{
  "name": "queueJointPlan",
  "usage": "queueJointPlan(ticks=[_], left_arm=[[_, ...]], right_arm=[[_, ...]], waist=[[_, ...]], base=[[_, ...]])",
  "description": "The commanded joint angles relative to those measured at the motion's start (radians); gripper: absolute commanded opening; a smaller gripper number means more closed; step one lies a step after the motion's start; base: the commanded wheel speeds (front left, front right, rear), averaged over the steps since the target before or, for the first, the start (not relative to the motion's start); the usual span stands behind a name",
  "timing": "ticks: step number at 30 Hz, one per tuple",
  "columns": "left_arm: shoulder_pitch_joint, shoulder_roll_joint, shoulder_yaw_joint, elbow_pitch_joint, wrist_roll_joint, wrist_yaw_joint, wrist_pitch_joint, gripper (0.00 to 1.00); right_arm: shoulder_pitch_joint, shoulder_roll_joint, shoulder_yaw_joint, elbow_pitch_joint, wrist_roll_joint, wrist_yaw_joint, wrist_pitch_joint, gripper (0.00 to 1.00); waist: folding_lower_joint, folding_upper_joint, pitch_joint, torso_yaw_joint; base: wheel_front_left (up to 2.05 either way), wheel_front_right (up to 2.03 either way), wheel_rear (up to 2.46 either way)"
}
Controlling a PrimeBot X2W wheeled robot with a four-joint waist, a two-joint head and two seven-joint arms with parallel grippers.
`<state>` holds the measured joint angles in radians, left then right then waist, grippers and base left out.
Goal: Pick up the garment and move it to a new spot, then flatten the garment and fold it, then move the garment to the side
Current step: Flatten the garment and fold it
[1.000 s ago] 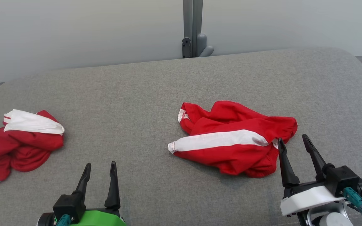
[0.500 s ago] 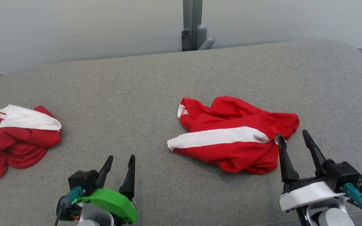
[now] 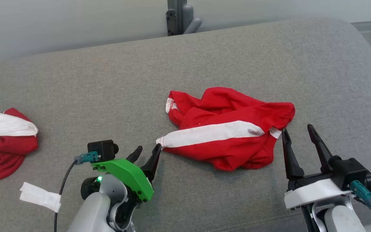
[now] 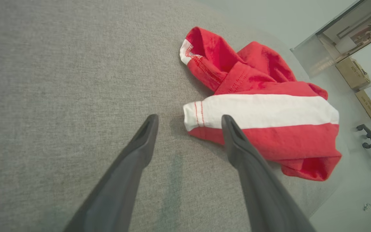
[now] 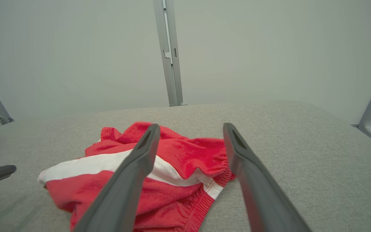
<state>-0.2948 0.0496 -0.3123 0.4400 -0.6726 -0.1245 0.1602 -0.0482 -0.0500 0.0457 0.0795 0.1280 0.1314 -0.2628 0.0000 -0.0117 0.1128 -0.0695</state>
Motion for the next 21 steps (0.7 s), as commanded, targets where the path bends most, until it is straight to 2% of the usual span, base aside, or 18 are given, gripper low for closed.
queueJointPlan(ticks=[1, 12, 21], left_arm=[[-0.025, 0.002, -0.003, 0.016, -0.015, -0.006, 0.011, 1.00], [-0.087, 0.002, -0.002, 0.109, -0.097, -0.004, 0.016, 1.00], [-0.101, 0.002, -0.047, 0.082, -0.181, -0.006, 0.021, 1.00]], right_arm=[[-0.014, -0.001, 0.001, -0.002, 0.003, -0.001, -0.003, 1.00], [-0.019, -0.001, 0.000, -0.009, 0.005, -0.001, -0.003, 1.00], [-0.023, -0.001, -0.006, -0.011, 0.007, -0.001, -0.003, 1.00]], waist=[[0.0000, 0.0117, 0.024, -0.029], [0.0000, 0.0117, 0.051, -0.077], [0.0000, 0.0117, 0.057, -0.076]], base=[[0.00, 0.00, 0.00], [0.00, 0.00, 0.00], [0.00, 0.00, 0.00]])
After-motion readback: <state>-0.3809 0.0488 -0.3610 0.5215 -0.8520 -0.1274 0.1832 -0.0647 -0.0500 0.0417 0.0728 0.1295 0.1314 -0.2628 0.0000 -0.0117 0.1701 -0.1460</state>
